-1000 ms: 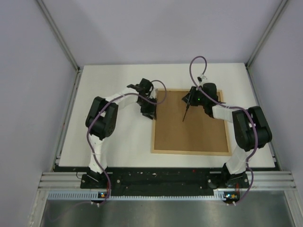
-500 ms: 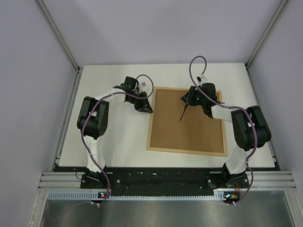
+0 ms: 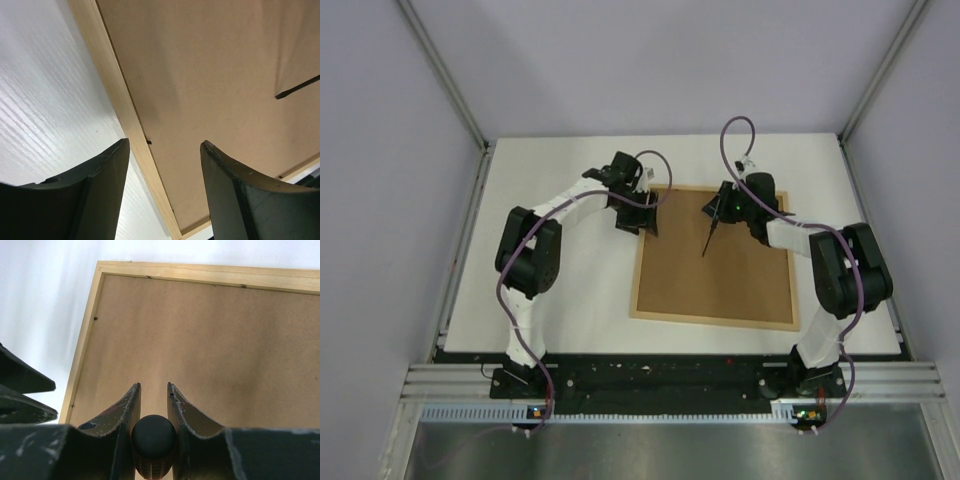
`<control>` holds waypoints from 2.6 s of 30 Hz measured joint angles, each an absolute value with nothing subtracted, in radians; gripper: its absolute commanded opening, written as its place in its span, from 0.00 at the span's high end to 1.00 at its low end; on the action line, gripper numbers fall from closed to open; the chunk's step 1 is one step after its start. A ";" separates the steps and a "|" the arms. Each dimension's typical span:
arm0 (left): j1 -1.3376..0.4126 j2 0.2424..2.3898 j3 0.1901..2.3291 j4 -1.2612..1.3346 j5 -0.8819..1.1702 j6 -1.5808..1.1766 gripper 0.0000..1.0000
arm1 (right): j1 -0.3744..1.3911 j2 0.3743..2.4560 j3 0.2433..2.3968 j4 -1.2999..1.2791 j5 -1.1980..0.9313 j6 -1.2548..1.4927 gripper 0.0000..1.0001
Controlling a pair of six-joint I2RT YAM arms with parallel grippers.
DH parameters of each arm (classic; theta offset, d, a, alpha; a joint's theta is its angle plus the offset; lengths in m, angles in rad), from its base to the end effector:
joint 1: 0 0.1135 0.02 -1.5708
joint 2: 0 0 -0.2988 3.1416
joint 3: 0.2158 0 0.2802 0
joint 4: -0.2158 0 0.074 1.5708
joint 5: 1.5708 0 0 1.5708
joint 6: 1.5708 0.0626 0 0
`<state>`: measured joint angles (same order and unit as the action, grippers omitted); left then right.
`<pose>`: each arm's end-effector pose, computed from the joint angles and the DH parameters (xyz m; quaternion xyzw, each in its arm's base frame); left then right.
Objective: Take the photo out of the frame
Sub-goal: Adjust the photo frame at the center of the board, then adjust the screwdriver.
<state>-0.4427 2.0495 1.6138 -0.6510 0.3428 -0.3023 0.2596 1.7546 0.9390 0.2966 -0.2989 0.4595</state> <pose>0.4364 -0.2302 0.1999 0.1079 0.9514 -0.2402 0.1597 0.4032 0.1262 0.1827 0.0110 0.8584 0.2952 0.4193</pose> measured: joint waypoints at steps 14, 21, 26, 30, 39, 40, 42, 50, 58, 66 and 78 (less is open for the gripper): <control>-0.491 2.126 1.629 -0.727 0.207 -0.242 0.45 | 0.260 1.753 0.939 0.293 -0.310 0.456 1.00; -0.501 2.136 1.640 -0.728 0.192 -0.234 0.58 | 0.260 1.753 0.938 0.291 -0.313 0.456 1.00; -0.504 2.136 1.640 -0.730 0.190 -0.233 0.67 | 0.260 1.753 0.937 0.290 -0.316 0.456 1.00; -0.505 2.136 1.640 -0.731 0.189 -0.234 0.71 | 0.260 1.753 0.937 0.290 -0.316 0.456 1.00; -0.505 2.136 1.640 -0.731 0.189 -0.238 1.00 | 0.260 1.753 0.937 0.290 -0.316 0.456 1.00; -0.505 2.136 1.640 -0.731 0.189 -0.238 1.00 | 0.260 1.753 0.937 0.290 -0.316 0.455 1.00; -0.503 2.136 1.640 -0.731 0.194 -0.242 1.00 | 0.260 1.753 0.937 0.290 -0.316 0.455 1.00; -0.394 2.096 1.505 -0.564 0.446 -0.316 1.00 | 0.260 1.753 0.937 0.290 -0.315 0.446 1.00; -0.324 2.080 1.372 -0.365 0.665 -0.408 0.97 | 0.260 1.753 0.937 0.284 -0.315 0.446 1.00; -0.322 2.054 1.449 -0.366 0.719 -0.411 0.52 | 0.259 1.753 0.992 0.201 -0.389 0.451 1.00; -0.333 1.981 1.681 -0.242 0.982 -0.440 0.38 | 0.246 1.755 1.203 0.224 -0.692 0.693 1.00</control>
<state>-0.3332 1.9812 1.6810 -0.2417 0.9825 -0.4397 0.2462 1.7554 1.2034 0.2241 -0.6918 0.6926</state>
